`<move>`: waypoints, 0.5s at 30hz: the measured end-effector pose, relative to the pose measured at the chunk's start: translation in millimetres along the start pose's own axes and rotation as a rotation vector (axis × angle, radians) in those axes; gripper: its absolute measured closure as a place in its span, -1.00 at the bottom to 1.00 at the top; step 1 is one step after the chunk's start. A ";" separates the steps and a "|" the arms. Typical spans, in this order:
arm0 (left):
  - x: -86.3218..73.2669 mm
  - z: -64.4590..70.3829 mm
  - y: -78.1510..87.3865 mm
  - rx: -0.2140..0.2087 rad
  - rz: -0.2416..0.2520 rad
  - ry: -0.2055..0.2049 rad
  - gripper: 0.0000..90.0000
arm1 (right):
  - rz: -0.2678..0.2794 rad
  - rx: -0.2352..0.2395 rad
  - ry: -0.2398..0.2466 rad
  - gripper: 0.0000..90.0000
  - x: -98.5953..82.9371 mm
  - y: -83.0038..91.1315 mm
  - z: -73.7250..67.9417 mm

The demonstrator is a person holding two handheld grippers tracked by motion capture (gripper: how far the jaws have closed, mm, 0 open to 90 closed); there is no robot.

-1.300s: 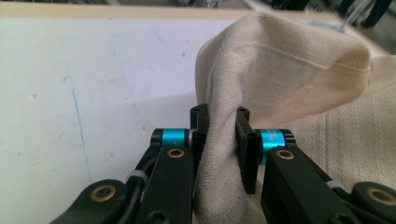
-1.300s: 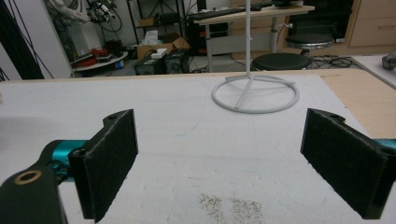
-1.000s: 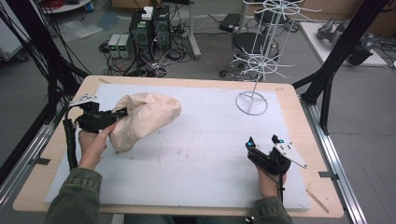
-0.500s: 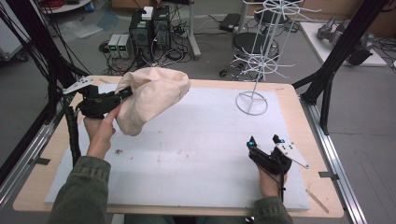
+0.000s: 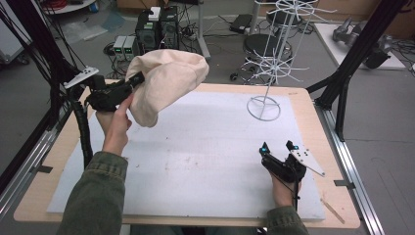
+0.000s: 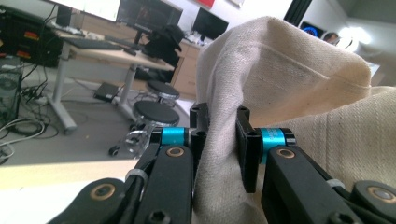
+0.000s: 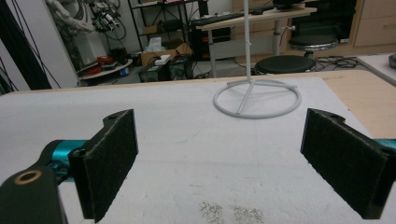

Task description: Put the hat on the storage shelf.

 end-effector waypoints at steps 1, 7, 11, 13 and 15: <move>2.9 2.8 -1.3 -0.005 0.002 -0.004 0.78 | 0.000 0.000 0.001 -0.78 0.0 -0.1 0.0; 21.2 18.0 -6.2 -0.036 0.058 0.001 0.78 | 0.003 0.008 -0.008 -0.78 0.7 0.1 0.6; 32.7 25.9 -13.8 -0.055 0.074 -0.011 0.78 | 0.002 0.014 -0.005 -0.77 0.6 -0.5 -1.2; 40.0 29.3 -19.5 -0.052 0.074 -0.024 0.78 | 0.003 0.017 -0.007 -0.78 0.7 -0.6 -2.6; 48.6 34.3 -25.0 -0.065 0.090 -0.027 0.78 | 0.003 0.018 -0.004 -0.78 0.8 -0.9 -3.1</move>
Point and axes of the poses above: each handheld gripper's, and its own axes: y roughly backward along the jaws, x roughly out of its top, z roughly to its right, the point moved 8 cm from there along -y, roughly forward along the jaws, and after that the axes turned 11 degrees about -z, right-handed, at the moved point
